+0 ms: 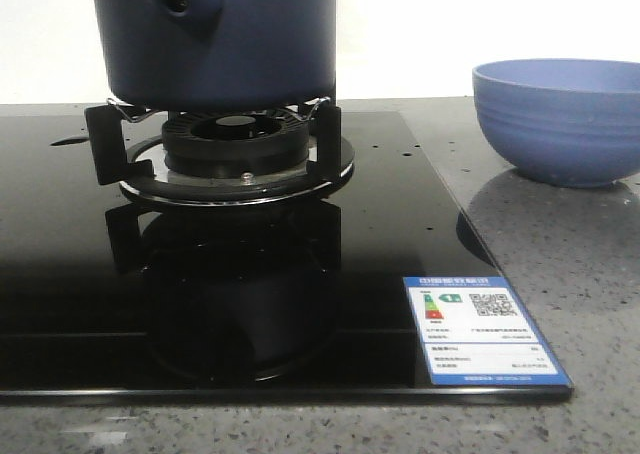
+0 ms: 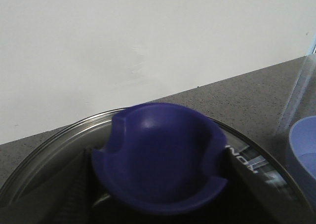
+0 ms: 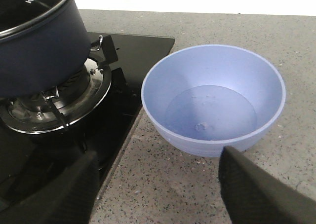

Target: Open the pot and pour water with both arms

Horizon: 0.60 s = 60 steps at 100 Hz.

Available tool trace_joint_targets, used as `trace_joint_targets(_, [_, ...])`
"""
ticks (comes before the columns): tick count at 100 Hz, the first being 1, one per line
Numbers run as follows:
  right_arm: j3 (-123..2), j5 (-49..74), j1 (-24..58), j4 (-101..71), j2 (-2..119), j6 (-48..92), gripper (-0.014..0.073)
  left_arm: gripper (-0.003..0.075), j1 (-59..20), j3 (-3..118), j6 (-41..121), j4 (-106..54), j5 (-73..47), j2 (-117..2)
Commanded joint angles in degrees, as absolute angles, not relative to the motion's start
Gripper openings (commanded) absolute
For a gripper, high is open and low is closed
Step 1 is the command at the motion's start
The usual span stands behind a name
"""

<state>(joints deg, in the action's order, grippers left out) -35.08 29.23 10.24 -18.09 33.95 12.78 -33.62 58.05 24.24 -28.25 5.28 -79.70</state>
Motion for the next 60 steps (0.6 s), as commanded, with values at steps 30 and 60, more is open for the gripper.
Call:
trace_joint_targets(30, [-37.25, 25.91, 10.29, -18.09, 34.42, 13.36, 0.0458, 0.0396, -33.83, 60.04, 24.18, -28.06, 11.27, -78.05])
trace_joint_targets(60, [-37.25, 25.8, 10.29, -17.99, 34.42, 13.36, 0.0458, 0.0395, -33.83, 60.04, 24.18, -28.06, 11.7, -74.25])
